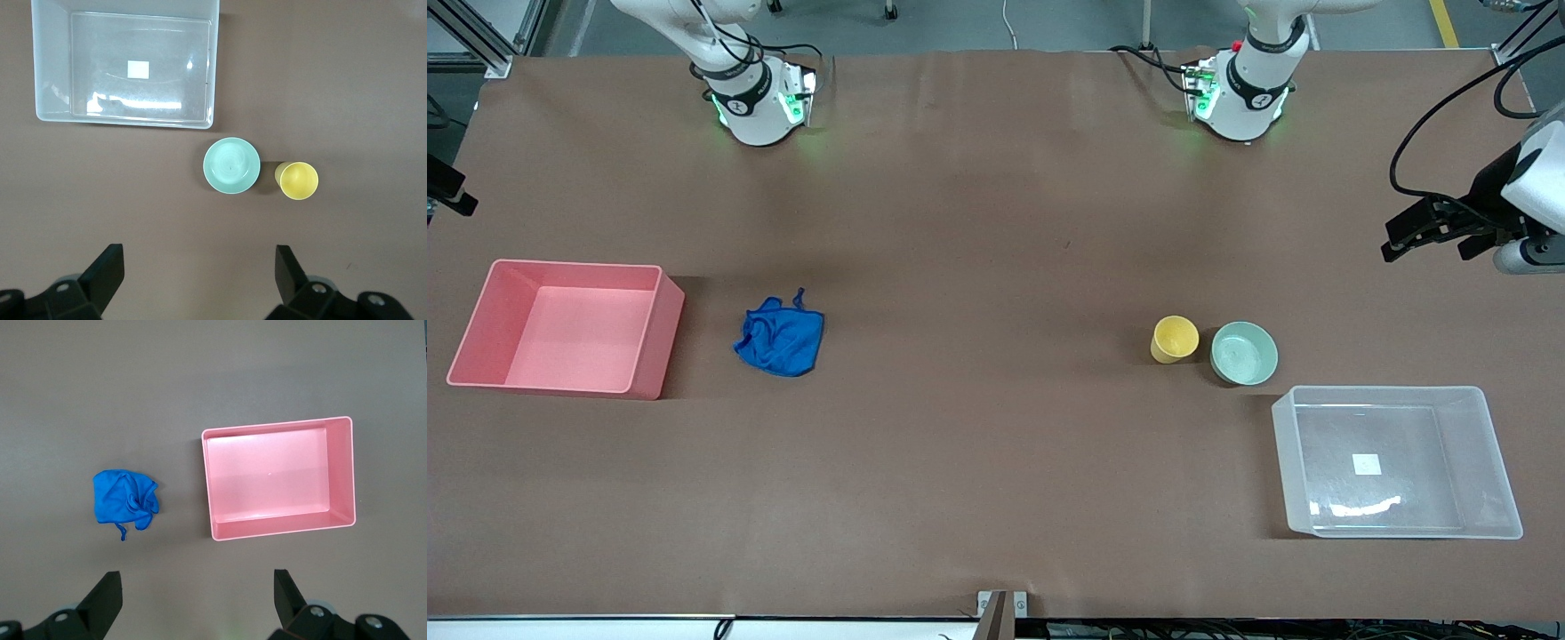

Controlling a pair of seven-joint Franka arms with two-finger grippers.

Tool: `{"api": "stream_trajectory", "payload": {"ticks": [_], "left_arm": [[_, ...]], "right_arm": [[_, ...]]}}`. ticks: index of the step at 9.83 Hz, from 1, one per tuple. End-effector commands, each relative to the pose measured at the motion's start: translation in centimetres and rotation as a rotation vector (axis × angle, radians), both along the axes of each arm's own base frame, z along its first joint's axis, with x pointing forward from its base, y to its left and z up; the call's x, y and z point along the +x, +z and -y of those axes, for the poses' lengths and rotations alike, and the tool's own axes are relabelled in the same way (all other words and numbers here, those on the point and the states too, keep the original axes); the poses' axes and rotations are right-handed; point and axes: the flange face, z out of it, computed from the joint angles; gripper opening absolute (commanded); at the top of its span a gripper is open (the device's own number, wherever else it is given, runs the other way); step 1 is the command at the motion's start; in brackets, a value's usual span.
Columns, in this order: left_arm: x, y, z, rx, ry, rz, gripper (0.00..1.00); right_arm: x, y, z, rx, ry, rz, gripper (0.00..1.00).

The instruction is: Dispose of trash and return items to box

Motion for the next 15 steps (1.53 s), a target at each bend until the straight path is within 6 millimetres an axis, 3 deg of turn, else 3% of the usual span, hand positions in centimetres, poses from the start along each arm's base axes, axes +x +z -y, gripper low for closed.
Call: {"api": "stream_trajectory", "payload": {"ticks": [1,2,3,4,5,7,9,11,12,14,15], "left_arm": [[1.3,-2.1,-0.1,-0.005,-0.005,-0.006,1.0],[1.8,-3.6,-0.1,-0.005,-0.005,-0.015,1.0],[2.0,-5.9,0.0,-0.006,-0.002,-0.014,0.99],[1.9,-8.6,-0.1,-0.004,0.002,-0.014,0.99],[1.7,-12.0,-0.1,-0.003,0.004,-0.017,0.99],[0.5,-19.4,-0.1,0.0,0.013,0.032,0.99],[0.3,-26.7,0.3,0.002,0.021,0.01,0.99],[-0.2,-32.2,0.0,0.005,0.026,-0.011,0.99],[-0.4,-34.5,0.1,0.005,0.025,0.003,0.99],[-0.3,-38.8,0.4,0.006,0.023,0.006,0.98],[-0.3,-40.0,0.7,0.004,0.019,0.012,0.92]], "right_arm": [[-0.5,0.3,-0.3,0.014,0.001,0.002,1.0],[-0.5,-0.1,-1.3,0.015,0.018,-0.015,1.0],[0.5,-1.3,-4.7,-0.003,0.006,-0.031,1.0],[1.8,-3.8,-7.1,-0.006,-0.032,-0.071,1.0],[3.0,-7.4,-9.0,-0.024,-0.026,-0.114,1.0],[4.4,-18.5,-12.2,-0.057,-0.024,-0.123,1.0],[3.9,-28.5,-13.2,-0.038,0.009,-0.074,1.0],[4.1,-36.6,-14.9,-0.004,0.041,-0.043,1.0],[4.0,-39.8,-15.8,0.008,0.057,-0.049,1.0],[3.5,-44.0,-16.4,0.027,0.068,-0.04,1.0],[3.0,-45.5,-16.7,0.034,0.074,-0.034,1.0]]}}
